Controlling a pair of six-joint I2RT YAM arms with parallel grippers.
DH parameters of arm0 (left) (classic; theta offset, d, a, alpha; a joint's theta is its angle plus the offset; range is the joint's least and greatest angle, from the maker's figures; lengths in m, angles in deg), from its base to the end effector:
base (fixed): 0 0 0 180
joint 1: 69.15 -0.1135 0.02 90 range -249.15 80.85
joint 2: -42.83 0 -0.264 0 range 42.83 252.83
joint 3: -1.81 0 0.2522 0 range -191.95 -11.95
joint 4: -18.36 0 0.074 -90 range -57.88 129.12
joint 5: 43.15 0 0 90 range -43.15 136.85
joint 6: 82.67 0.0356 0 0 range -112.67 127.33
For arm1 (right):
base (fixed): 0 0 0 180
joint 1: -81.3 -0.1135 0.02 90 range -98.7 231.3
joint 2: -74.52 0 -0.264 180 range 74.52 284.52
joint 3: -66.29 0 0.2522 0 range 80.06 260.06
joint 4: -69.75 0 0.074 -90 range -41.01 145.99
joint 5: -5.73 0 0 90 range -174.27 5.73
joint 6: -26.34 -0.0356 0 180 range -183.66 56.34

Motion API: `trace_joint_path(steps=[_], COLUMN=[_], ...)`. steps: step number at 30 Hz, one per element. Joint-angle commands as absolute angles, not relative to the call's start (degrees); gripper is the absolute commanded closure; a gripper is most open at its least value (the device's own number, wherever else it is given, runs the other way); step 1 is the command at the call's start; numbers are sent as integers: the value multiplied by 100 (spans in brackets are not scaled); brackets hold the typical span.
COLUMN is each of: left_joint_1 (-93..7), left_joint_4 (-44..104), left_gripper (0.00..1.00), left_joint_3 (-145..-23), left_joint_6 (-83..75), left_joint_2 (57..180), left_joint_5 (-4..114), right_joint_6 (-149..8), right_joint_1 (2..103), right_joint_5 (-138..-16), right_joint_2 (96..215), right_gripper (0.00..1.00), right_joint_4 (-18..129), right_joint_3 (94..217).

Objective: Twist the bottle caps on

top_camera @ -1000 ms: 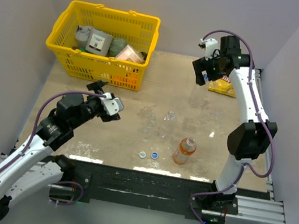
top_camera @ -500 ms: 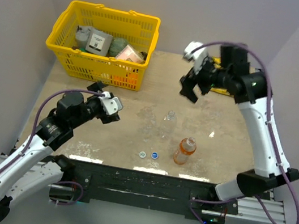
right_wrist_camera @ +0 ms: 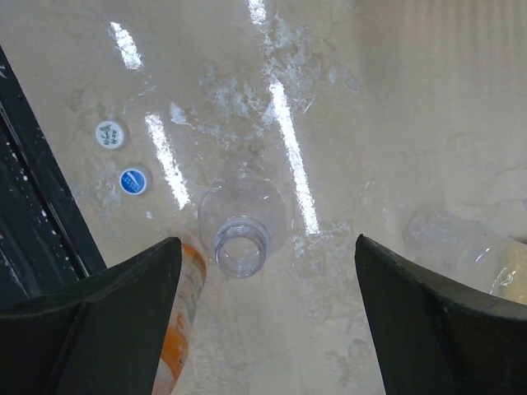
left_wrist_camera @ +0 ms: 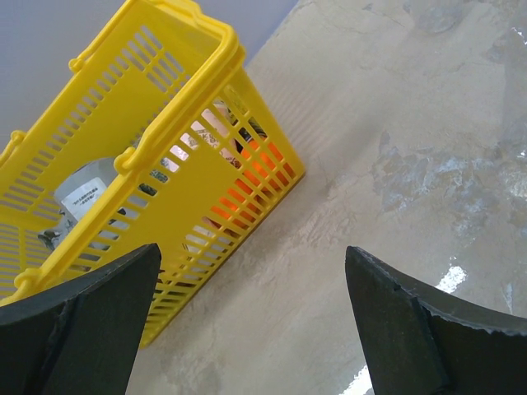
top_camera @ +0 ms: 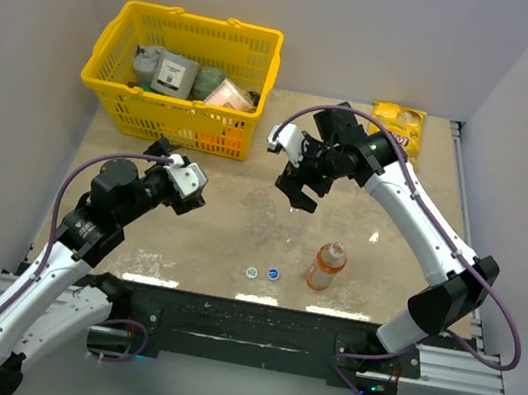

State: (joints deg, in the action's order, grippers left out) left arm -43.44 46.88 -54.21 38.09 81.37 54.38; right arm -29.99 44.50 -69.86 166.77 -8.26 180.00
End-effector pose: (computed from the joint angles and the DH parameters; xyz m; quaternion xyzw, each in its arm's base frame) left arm 0.1433 -0.0742 0.3328 0.4011 0.6588 -0.0227 0.6361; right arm 0.2548 0.2017 0.3791 -0.5776 0.7552 0.1279 0.2821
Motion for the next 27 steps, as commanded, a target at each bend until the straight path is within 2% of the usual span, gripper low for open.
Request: trace_joint_path(steps=[1,7,13,14,16,17,19,20,22,23,27], left_joint_1=[-4463,-4516,-4525,-4525,-4525,-4525,-4525,-4525,-4525,-4525,-4516], left_joint_4=[4618,4592,4504,4504,4504,4504,4504,4504,4504,4513,4662], left_gripper=[1,1,1,0,0,1,1,0,1,0,0], left_joint_3=[-5466,-5405,-5387,-5396,-5396,-5396,-5396,-5387,-5387,-5387,-5405], left_joint_6=[3642,3616,3616,3616,3633,3624,3616,3624,3607,3598,3528], left_joint_2=[8027,7983,8036,8036,8045,8053,8062,8062,8080,8088,8124], left_joint_5=[5582,5599,5661,5678,5687,5687,5714,5757,5836,5915,6301], right_joint_6=[-3008,-3070,-3078,-3078,-3078,-3070,-3026,-3000,-2964,-2964,-2964], right_joint_1=[4368,4359,4350,4359,4342,4350,4342,4350,4342,4342,4350], right_joint_5=[-7398,-7689,-7698,-7680,-7654,-7637,-7584,-7549,-7452,-7443,-7382], right_joint_2=[16689,16795,16874,16883,16909,16918,16927,16918,16883,16822,16777], right_gripper=[13,20,36,42,49,57,67,75,83,100,100], right_joint_4=[-650,-658,-632,-632,-650,-667,-746,-772,-825,-808,-808], right_joint_3=[17850,17753,17630,17647,17665,17665,17673,17673,17665,17691,18033])
